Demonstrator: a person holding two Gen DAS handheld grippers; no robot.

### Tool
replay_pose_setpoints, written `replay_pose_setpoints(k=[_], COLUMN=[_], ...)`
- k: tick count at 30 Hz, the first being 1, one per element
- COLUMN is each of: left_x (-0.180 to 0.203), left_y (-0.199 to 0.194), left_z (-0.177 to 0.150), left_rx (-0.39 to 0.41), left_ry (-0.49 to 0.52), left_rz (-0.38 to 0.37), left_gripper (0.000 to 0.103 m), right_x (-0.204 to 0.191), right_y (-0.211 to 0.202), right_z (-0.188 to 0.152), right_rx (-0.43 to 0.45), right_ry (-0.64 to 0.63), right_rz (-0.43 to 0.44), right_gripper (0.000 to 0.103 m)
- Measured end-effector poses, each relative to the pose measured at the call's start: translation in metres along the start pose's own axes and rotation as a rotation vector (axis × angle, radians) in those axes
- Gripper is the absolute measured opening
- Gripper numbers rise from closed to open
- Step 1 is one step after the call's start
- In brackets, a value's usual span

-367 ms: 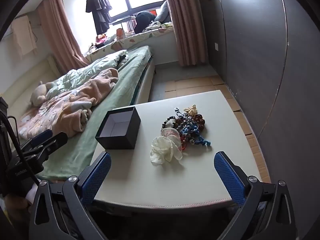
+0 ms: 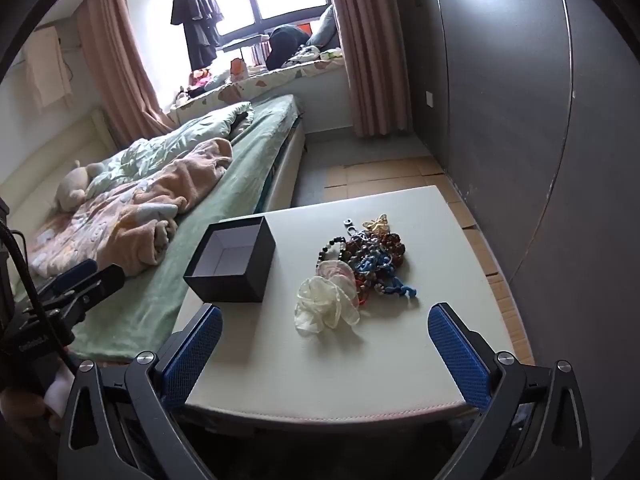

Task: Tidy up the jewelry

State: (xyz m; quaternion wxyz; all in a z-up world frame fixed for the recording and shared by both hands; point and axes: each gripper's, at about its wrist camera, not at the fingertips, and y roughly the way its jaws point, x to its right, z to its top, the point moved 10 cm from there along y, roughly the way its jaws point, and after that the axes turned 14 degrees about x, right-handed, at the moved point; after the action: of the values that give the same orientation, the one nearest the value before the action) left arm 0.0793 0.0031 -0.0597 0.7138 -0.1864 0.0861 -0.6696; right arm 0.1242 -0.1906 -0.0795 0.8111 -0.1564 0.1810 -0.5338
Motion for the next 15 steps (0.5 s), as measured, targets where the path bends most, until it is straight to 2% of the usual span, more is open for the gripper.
replay_pose_setpoints(k=[15], left_x=[-0.0056], left_y=[-0.0042], left_z=[0.0037], left_rx=[0.02], left_ry=[-0.01], left_rz=[0.009], left_gripper=[0.101], right_x=[0.0044], right_y=[0.0053], right_z=[0.0017], right_rx=[0.029], right_ry=[0.004], right_rz=[0.021], right_gripper=[0.103])
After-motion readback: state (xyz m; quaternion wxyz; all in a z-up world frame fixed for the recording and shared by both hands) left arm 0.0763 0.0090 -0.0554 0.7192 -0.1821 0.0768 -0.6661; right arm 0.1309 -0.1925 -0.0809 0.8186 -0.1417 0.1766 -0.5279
